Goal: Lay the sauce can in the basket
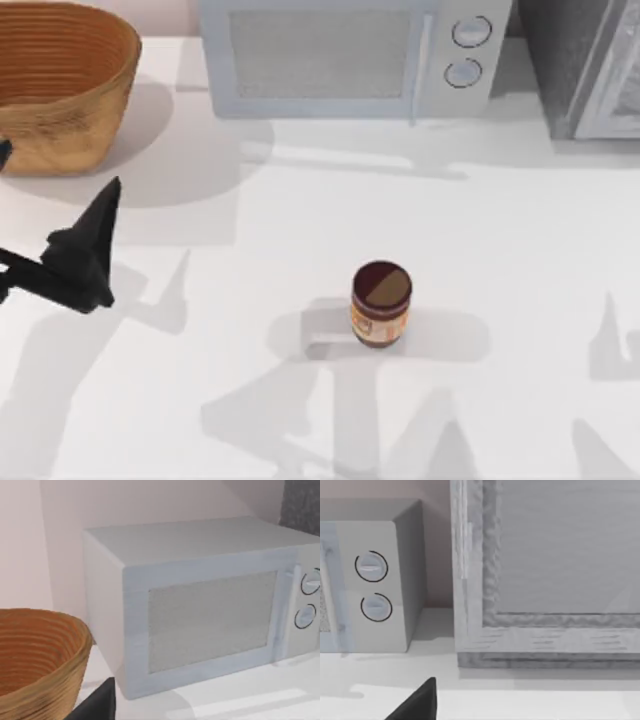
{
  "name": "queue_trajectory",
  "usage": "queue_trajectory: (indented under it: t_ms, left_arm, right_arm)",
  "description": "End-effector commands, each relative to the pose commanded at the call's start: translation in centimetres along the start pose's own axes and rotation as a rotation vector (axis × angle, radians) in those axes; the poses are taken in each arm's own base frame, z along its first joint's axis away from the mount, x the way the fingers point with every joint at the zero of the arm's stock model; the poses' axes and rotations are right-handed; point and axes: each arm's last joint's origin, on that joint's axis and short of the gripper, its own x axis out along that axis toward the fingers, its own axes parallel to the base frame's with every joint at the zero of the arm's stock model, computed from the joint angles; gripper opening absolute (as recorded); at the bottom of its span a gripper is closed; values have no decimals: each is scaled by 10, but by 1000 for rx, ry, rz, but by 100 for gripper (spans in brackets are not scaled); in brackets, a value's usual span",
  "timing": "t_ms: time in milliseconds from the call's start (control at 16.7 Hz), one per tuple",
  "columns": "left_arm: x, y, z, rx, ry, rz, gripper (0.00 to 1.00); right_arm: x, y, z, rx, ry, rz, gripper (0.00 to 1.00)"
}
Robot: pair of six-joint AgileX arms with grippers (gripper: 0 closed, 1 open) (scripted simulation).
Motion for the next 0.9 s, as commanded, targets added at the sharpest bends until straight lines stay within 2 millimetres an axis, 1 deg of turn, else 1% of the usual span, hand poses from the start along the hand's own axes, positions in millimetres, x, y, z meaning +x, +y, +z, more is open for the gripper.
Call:
queue_trajectory:
  t_ms: [120,240,420,540,660,780,900]
  left_arm:
    - [25,0,1,-1,1,-111,100]
    - [51,0,-5,-1,1,-225,100]
    - [90,-4,-24,-1,2,-395,100]
    - [112,-9,-44,0,2,-506,100]
    - [131,-14,-68,2,2,-610,100]
    - [144,-21,-95,4,2,-706,100]
    - [152,-27,-121,5,2,-792,100]
  right_arm:
    - [0,0,0,0,0,0,100]
    - [0,0,0,0,0,0,100]
    - [0,0,0,0,0,0,100]
    - [0,0,0,0,0,0,100]
    - [0,0,0,0,0,0,100]
    - [0,0,0,0,0,0,100]
    - [0,0,0,0,0,0,100]
